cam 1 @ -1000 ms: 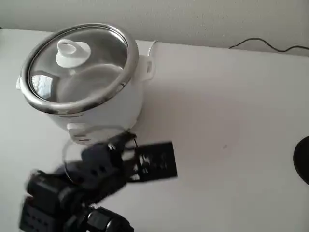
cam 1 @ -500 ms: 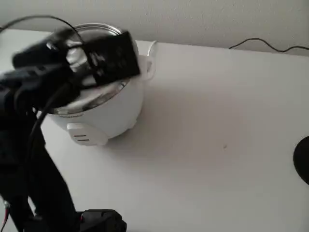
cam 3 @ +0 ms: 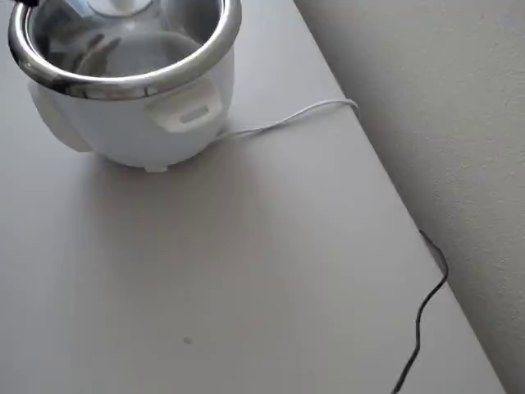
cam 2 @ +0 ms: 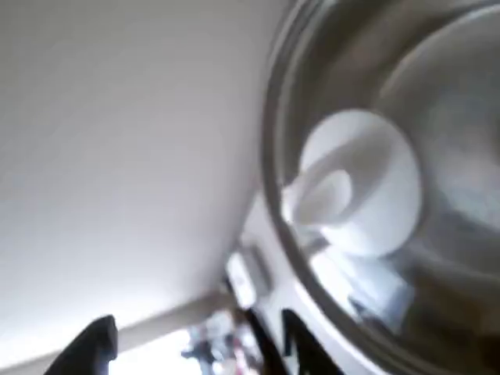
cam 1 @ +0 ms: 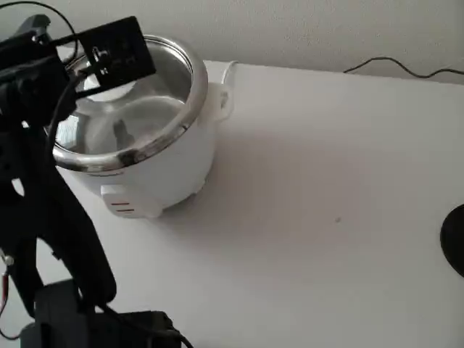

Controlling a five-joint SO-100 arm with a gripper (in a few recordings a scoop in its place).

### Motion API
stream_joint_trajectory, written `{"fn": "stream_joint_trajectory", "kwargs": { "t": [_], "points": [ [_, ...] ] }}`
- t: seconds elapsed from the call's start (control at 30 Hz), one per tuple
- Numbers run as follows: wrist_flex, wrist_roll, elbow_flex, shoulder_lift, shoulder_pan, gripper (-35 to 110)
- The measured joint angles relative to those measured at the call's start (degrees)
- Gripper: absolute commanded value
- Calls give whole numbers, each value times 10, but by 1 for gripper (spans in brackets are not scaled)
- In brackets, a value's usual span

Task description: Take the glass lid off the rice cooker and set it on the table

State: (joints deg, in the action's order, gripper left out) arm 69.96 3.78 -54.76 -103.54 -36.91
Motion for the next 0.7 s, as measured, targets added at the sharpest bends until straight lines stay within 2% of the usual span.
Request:
{"fn": "stream_joint_trajectory", "kwargs": {
  "t": [0.7],
  "points": [
    [-50,14,3,95,25,27]
  ]
}}
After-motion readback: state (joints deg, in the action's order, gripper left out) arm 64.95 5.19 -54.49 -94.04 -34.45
